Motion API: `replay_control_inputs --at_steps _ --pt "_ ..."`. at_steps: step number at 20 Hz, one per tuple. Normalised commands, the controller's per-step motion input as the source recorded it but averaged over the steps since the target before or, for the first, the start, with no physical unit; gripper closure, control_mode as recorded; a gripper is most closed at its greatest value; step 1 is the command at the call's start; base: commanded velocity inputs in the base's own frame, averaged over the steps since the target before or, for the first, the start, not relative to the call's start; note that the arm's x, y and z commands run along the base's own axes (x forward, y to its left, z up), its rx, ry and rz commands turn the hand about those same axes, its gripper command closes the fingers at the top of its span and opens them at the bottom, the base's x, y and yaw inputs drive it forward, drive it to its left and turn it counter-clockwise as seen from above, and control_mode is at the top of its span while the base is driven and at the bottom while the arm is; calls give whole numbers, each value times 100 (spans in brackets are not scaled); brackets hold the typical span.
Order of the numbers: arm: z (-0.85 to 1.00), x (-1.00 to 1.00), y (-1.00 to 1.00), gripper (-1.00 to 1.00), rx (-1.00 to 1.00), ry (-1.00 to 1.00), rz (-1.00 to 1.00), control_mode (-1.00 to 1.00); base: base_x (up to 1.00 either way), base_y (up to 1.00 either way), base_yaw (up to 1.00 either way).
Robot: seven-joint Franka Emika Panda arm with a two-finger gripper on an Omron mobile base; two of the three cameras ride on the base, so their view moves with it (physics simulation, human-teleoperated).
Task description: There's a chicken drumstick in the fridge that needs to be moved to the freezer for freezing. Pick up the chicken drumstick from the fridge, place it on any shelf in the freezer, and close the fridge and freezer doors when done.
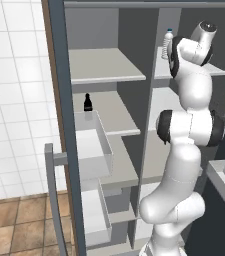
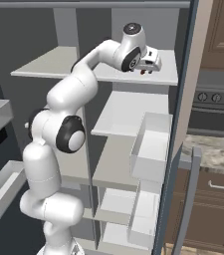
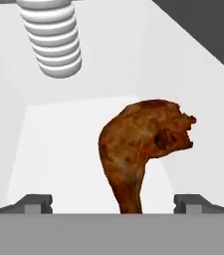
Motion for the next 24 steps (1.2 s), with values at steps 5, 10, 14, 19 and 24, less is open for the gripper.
replay_control_inputs --at_steps 5,10,14,19,24 --pt "-100 -2 22 100 0 7 9 -100 0 0 0" --pt "-100 0 15 100 0 8 12 -100 0 0 0" --pt "-100 0 2 100 0 6 13 -100 0 0 0" --pt "-94 -15 0 100 0 7 9 -100 0 0 0" --pt "-23 -97 0 100 0 23 0 -100 0 0 0"
